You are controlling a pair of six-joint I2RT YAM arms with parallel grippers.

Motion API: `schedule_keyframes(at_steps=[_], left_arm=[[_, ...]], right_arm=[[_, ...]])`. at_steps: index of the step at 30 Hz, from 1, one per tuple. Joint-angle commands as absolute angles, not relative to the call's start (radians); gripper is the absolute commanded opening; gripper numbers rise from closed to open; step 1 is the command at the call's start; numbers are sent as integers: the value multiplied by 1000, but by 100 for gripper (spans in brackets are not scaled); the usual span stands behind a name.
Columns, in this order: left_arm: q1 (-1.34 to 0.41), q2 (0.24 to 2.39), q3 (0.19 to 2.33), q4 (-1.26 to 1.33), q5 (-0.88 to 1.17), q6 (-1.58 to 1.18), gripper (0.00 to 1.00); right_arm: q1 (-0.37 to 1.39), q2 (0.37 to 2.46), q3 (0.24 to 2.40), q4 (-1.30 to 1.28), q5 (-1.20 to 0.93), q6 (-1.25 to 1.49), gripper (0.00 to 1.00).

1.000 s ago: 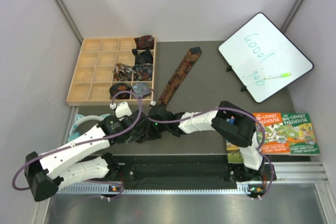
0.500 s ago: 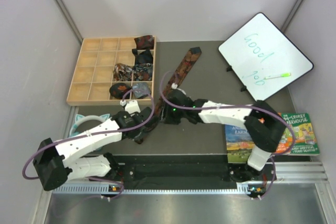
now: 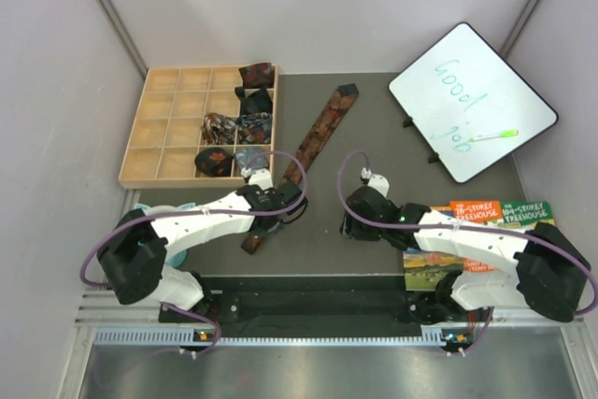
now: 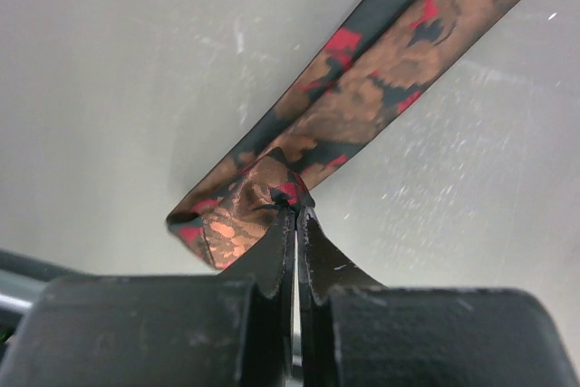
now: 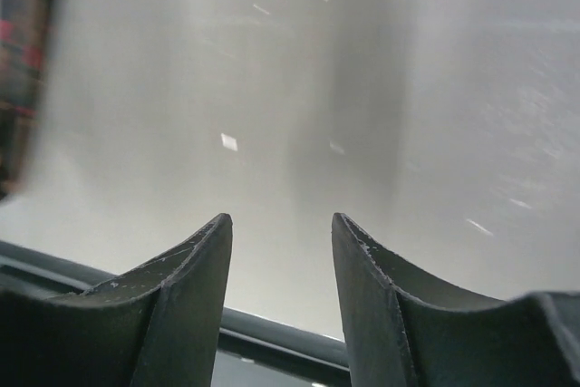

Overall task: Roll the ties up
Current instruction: Roll the tie at the center of the board.

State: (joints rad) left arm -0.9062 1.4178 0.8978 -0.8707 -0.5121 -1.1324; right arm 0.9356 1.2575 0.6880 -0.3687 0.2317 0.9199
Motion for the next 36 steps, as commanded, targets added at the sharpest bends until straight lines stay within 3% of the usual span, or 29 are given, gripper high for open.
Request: schedule_keyframes(at_steps=[1,9,12,18,27,31,36], left_arm=[[-899,1451,925,-781,-541,-1105,0],[-874,1509,908,-727,-552,-1094,0],[-862,1508,900,-712,-551,-1088,5],[-851,1462,908,-696,-535,-1052,40],[-850,1344,979,-791,-522,-1028,61],[-850,1247,989,-882,-528,-1035,63],[-851,1070,916,-969,-522,-1090,55]], right_arm=[[937,1155,565,-304,265,890,49],[939,1035,410,-132,221,876,49],[937,1032,402,-112,209,865,49],[937,1074,416,-98,192,848,49],[937,1108,459,-97,161,822,48],[962,1118,531,-112,144,841,48],[1022,1241,722,-62,71,871,39]])
